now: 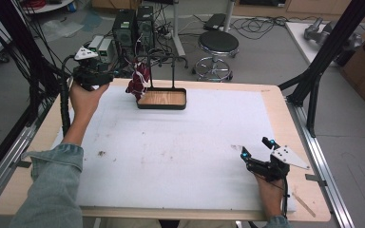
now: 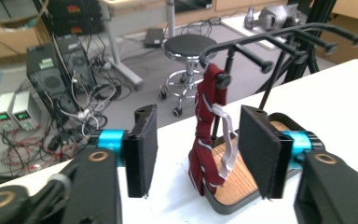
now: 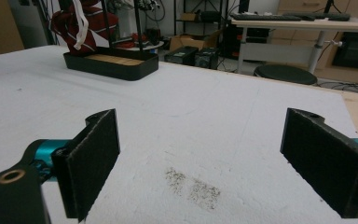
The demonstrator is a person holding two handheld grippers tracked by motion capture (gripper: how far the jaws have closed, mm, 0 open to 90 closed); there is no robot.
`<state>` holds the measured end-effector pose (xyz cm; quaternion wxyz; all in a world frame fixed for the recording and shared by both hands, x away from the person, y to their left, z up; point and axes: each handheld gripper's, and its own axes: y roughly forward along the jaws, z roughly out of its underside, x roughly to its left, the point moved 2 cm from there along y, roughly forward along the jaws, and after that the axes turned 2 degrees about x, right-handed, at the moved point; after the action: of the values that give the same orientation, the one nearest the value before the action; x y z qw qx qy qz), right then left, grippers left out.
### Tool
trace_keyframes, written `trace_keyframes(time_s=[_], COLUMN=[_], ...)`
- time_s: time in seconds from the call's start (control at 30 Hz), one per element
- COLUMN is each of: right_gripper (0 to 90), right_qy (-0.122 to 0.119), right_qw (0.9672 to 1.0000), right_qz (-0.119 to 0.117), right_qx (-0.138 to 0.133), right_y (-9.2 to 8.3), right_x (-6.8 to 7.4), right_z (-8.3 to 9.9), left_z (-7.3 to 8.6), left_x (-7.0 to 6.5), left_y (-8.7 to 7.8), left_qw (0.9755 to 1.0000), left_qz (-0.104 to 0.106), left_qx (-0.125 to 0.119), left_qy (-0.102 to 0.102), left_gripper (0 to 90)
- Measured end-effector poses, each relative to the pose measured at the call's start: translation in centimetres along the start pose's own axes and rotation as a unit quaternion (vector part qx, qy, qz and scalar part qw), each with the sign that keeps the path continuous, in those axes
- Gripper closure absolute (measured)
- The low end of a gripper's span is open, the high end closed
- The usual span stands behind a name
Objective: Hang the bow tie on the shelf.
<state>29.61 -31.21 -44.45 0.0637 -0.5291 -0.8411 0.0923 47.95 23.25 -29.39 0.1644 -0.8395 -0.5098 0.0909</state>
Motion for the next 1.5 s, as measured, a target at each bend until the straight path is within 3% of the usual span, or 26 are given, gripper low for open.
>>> trace_keyframes(time_s=[0.3,0.57,1.0,1.5], right_gripper=[10.8,10.8,10.8,10.8], right_qy=[0.001,0.000,0.001,0.001], right_qw=[1.0000,1.0000,1.0000,1.0000], right_qz=[0.001,0.002,0.004,0.005], right_qx=[-0.001,0.000,0.001,0.002], right_y=[0.0,0.0,0.0,0.0], right_x=[0.0,0.0,0.0,0.0], right_z=[0.0,0.0,0.0,0.0], left_z=[0.4,1.9,6.1,10.7], left_x=[-1.6,-3.1,-4.7,-4.6], left_y=[-3.5,-6.2,-9.9,-13.3], left_qw=[0.9991,0.9976,0.9979,0.9985], left_qz=[0.028,0.041,0.032,0.016], left_qx=[-0.029,-0.053,-0.054,-0.052], left_qy=[0.014,0.014,0.013,-0.008], left_gripper=[38.9,30.4,22.4,19.5])
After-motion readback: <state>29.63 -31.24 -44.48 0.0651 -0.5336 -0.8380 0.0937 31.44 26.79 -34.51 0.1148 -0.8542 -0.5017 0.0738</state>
